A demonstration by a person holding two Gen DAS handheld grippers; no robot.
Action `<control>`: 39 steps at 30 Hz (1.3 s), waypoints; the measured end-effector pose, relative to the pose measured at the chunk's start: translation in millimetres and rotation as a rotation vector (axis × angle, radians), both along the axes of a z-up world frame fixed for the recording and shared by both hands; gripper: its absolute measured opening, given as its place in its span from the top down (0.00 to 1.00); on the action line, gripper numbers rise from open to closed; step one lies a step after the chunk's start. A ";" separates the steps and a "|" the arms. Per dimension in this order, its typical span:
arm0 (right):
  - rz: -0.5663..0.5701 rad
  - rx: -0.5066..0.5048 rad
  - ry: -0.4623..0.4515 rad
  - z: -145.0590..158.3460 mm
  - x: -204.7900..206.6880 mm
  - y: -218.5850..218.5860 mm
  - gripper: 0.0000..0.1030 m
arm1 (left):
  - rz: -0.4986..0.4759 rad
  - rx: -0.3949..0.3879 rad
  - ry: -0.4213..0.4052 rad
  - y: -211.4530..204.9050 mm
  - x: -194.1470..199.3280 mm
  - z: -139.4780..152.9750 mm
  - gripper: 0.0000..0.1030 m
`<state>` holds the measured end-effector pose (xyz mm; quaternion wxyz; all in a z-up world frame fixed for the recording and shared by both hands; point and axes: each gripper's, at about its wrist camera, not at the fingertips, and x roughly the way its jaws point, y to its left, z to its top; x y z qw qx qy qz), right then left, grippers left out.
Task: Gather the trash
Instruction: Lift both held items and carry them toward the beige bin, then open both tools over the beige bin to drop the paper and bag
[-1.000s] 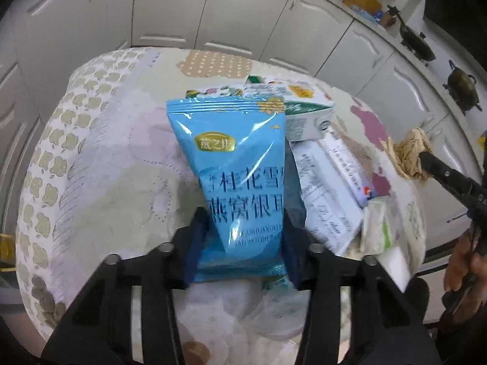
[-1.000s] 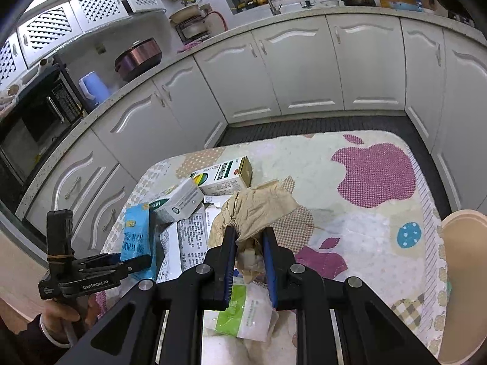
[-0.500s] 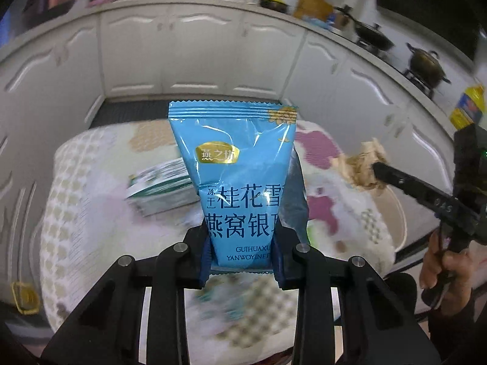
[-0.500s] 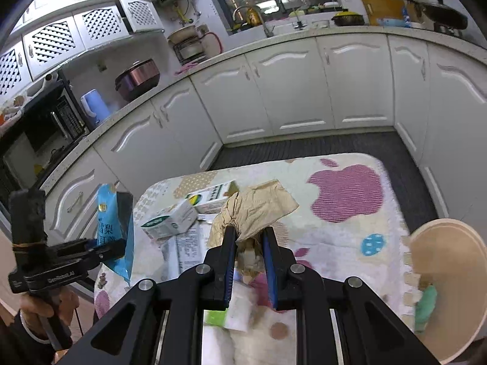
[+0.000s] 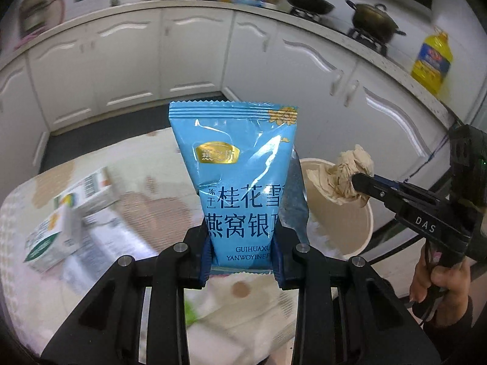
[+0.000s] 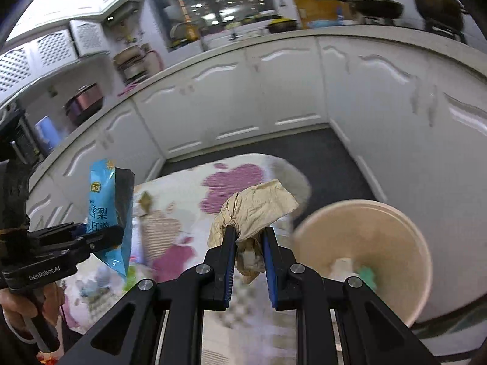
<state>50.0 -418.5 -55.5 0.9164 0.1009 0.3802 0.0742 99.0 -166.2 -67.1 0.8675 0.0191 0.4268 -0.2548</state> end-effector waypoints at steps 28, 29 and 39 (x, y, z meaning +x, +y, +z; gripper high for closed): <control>-0.244 -0.031 0.208 -78.7 8.2 -119.0 0.84 | -0.137 0.065 0.207 -168.7 54.7 -66.4 0.68; -0.251 -0.030 0.216 -82.3 9.0 -121.3 0.84 | -0.133 0.068 0.211 -171.1 56.3 -68.7 0.68; -0.279 -0.048 0.253 -96.1 12.4 -131.2 0.52 | -0.154 0.031 0.266 -176.0 59.8 -81.8 0.41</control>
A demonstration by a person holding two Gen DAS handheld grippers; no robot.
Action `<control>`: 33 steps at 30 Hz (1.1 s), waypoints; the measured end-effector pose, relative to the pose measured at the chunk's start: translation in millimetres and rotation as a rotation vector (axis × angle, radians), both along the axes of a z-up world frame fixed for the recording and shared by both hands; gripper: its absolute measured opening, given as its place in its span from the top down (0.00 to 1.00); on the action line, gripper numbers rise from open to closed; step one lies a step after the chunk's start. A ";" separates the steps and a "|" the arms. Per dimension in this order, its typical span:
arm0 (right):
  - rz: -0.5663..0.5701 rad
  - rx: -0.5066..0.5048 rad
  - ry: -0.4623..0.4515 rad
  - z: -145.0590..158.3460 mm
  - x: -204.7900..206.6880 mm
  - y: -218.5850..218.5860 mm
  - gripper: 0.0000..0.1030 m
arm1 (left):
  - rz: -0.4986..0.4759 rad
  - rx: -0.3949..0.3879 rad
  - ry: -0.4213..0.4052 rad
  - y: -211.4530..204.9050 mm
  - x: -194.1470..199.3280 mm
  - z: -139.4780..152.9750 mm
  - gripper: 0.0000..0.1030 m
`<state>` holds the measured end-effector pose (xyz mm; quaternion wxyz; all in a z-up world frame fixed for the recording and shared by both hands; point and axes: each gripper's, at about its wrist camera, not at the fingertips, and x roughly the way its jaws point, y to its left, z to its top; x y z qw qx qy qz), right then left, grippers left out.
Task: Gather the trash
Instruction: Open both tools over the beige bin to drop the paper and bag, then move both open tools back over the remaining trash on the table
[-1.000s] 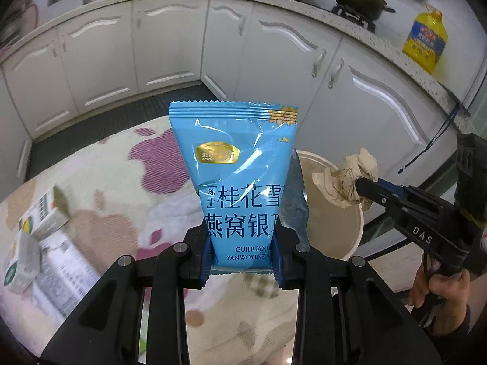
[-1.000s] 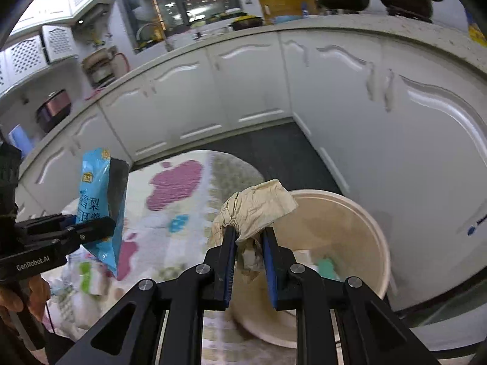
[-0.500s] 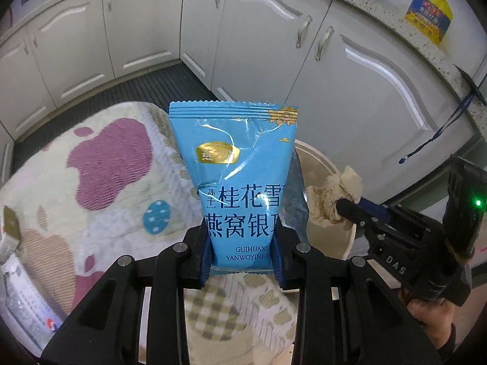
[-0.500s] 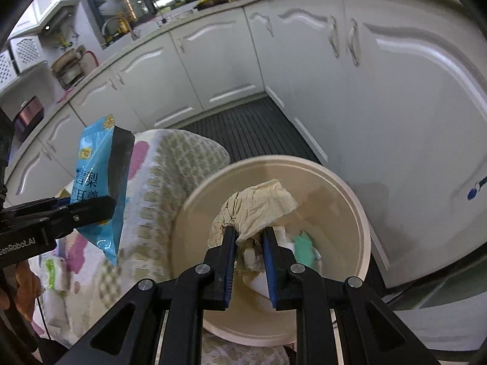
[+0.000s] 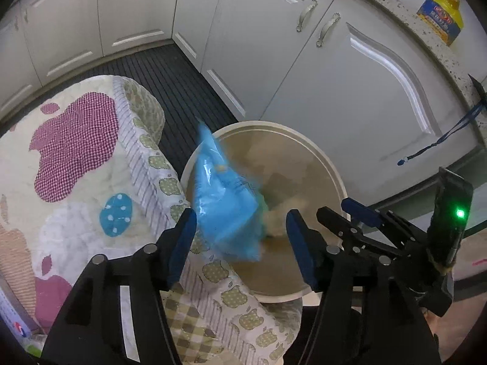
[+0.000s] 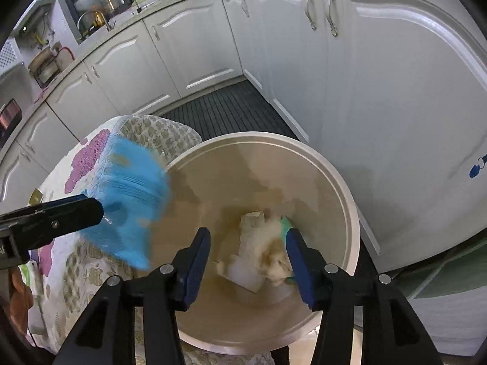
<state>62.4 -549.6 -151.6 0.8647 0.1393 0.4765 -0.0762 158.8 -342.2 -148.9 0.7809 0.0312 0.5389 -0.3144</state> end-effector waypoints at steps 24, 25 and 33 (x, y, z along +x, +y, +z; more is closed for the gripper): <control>0.091 0.022 -0.103 53.4 -9.0 56.2 0.51 | 0.063 -0.011 -0.180 91.6 -46.2 74.5 0.40; 0.110 0.025 -0.116 59.5 -8.9 64.6 0.51 | 0.071 -0.015 -0.185 103.1 -48.8 79.5 0.40; 0.242 0.059 -0.192 91.9 -3.8 126.0 0.43 | 0.190 -0.018 -0.254 210.5 -62.2 115.9 0.40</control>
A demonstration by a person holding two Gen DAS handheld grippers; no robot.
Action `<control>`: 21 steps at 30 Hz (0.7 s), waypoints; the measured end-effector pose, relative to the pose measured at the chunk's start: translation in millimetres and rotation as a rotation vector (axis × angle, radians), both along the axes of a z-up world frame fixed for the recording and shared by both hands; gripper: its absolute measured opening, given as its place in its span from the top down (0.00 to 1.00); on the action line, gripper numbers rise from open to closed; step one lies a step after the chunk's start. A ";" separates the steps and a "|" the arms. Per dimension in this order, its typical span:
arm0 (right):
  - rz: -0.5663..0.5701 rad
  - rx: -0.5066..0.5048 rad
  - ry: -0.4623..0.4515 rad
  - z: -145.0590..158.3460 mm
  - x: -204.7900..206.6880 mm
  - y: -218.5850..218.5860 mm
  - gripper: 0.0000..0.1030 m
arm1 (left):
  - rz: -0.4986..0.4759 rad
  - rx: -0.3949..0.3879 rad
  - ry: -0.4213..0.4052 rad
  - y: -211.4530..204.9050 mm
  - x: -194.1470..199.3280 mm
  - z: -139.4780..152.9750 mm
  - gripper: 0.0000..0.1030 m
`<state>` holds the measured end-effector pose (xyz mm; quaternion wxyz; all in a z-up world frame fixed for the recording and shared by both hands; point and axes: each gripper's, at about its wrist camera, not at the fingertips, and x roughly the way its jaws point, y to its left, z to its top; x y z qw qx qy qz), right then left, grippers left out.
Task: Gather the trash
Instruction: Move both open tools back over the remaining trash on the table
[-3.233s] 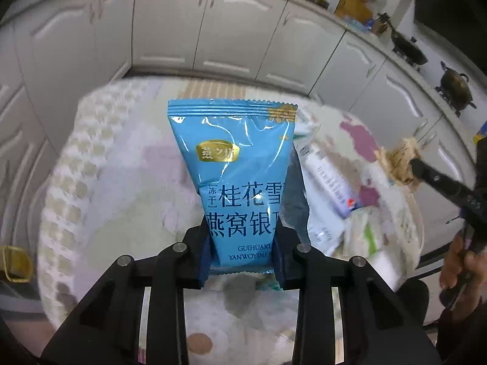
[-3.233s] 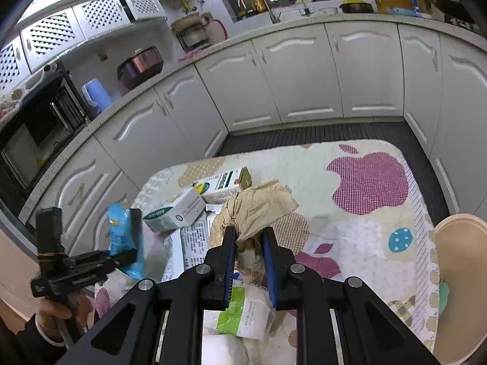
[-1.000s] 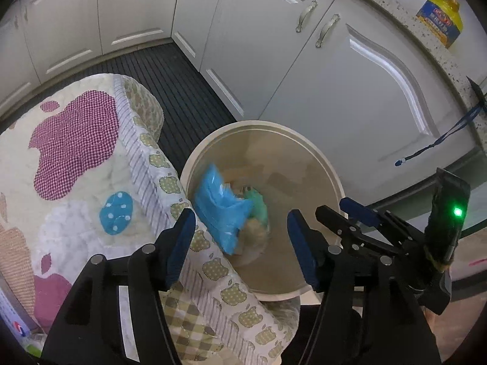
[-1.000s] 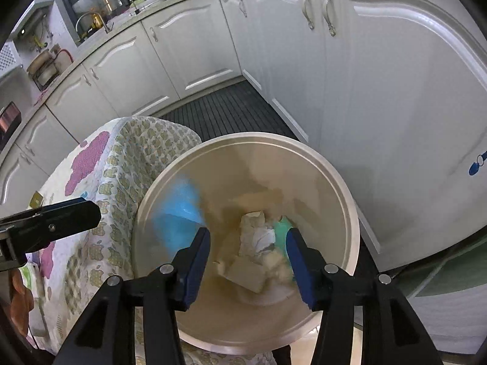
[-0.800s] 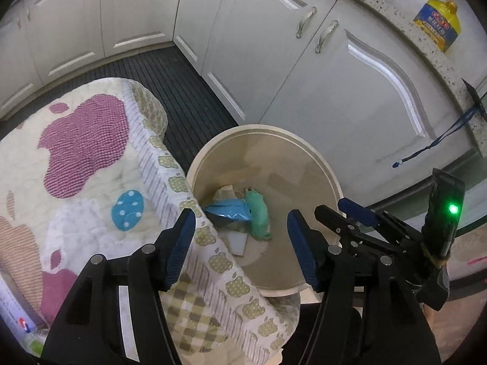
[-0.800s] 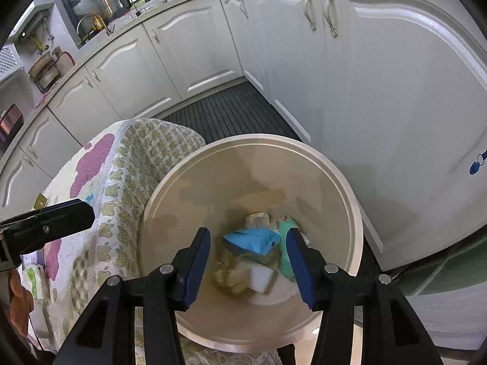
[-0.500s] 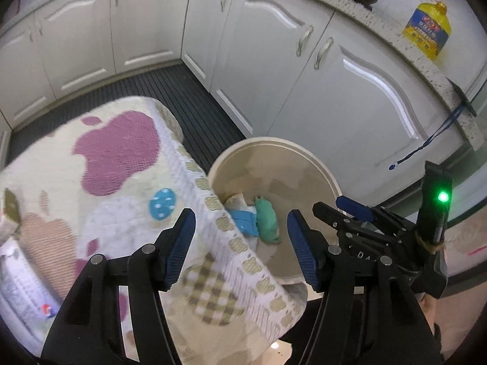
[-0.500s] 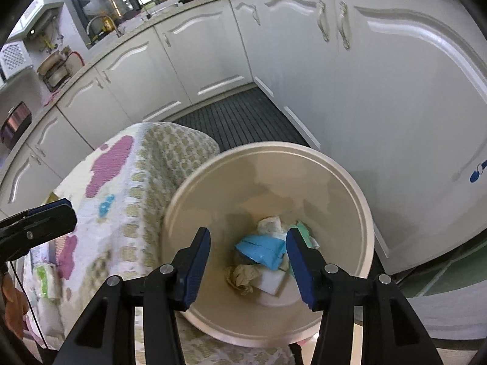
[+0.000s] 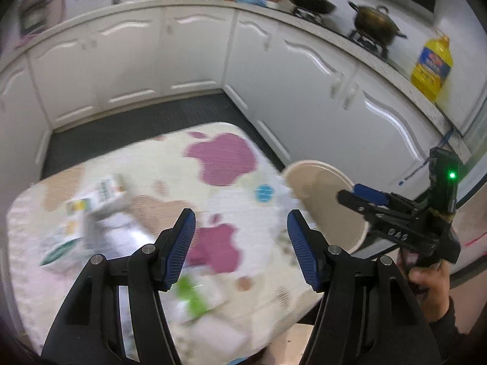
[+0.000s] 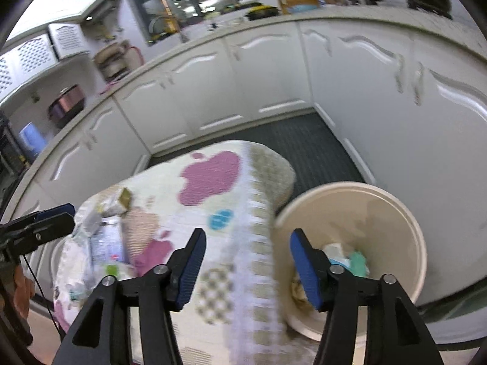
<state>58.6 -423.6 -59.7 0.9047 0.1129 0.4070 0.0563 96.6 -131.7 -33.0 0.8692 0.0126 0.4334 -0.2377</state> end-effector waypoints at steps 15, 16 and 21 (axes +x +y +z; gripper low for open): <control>0.220 0.001 0.033 -6.7 32.3 100.8 0.43 | 0.175 0.025 -0.035 154.0 -25.0 -7.2 0.40; 0.229 0.000 0.037 -8.0 34.3 106.1 0.43 | 0.181 0.017 -0.023 159.8 -25.1 -11.7 0.40; 0.261 -0.002 0.038 -7.6 42.0 122.8 0.43 | 0.221 -0.019 0.023 177.3 -20.9 -24.4 0.40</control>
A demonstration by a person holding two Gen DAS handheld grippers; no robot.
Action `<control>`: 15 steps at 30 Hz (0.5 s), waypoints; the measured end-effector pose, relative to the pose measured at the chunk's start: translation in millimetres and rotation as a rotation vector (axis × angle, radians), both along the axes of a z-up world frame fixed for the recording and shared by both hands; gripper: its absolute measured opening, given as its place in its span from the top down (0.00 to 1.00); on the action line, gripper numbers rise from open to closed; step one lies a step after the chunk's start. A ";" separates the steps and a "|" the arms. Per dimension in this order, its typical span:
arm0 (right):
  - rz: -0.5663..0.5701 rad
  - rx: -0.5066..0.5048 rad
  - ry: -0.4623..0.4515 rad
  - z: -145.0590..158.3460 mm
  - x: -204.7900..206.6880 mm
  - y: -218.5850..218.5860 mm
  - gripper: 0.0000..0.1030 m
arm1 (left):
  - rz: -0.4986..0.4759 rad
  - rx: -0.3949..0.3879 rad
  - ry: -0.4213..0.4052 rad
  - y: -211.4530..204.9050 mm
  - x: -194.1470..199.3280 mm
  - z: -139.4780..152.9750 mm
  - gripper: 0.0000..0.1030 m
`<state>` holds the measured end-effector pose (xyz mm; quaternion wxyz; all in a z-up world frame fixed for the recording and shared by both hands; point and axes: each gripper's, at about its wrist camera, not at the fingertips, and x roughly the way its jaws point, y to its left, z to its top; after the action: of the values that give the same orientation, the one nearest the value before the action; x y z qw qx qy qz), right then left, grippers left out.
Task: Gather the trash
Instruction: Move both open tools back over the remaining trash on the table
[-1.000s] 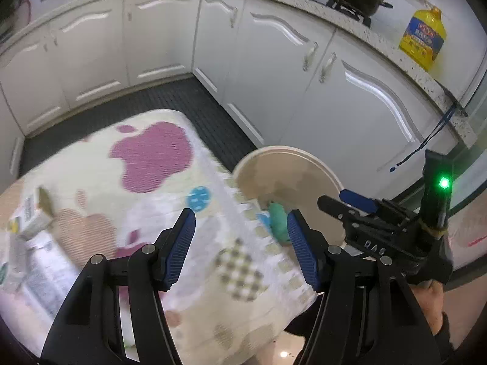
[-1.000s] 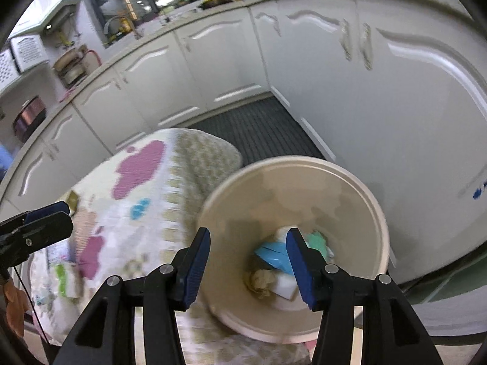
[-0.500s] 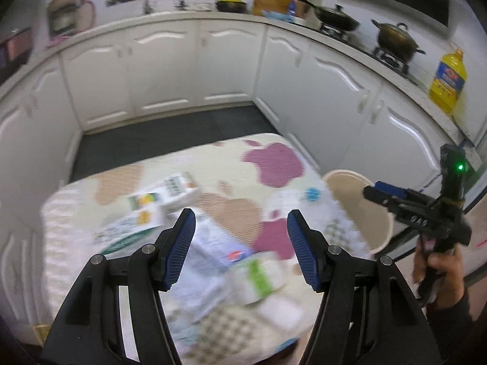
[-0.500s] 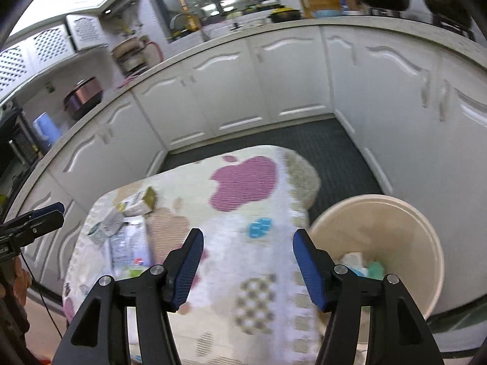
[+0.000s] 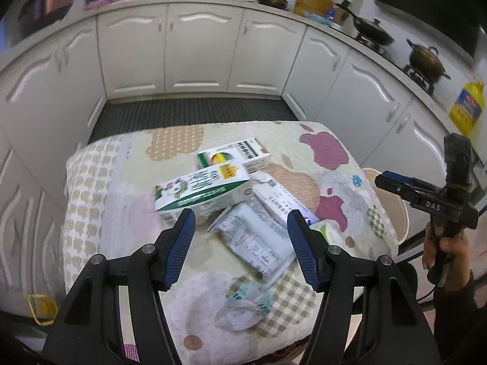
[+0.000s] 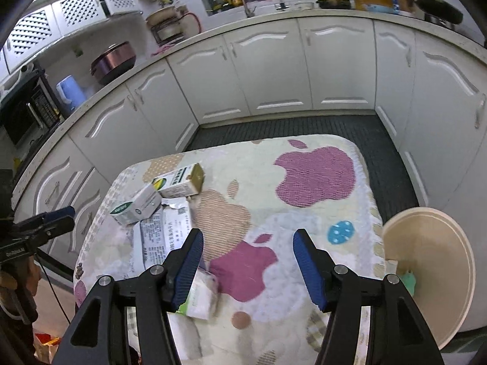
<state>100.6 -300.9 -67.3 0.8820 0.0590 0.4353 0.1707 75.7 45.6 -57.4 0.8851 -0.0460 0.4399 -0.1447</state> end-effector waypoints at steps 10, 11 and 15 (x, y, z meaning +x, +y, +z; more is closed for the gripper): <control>0.110 0.042 0.045 -9.9 -1.2 24.4 0.43 | -0.046 -0.042 0.061 13.3 -12.2 -18.0 0.40; 0.125 0.050 0.057 -14.2 -2.1 27.0 0.43 | -0.056 -0.048 0.070 13.0 -14.1 -20.6 0.40; 0.181 0.048 0.129 -39.1 -4.6 38.5 0.43 | -0.096 -0.094 0.123 13.0 -24.4 -39.3 0.30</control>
<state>96.0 -262.4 -106.4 0.8315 0.0512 0.4905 0.2558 51.3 58.6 -96.7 0.8453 -0.0752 0.4878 -0.2045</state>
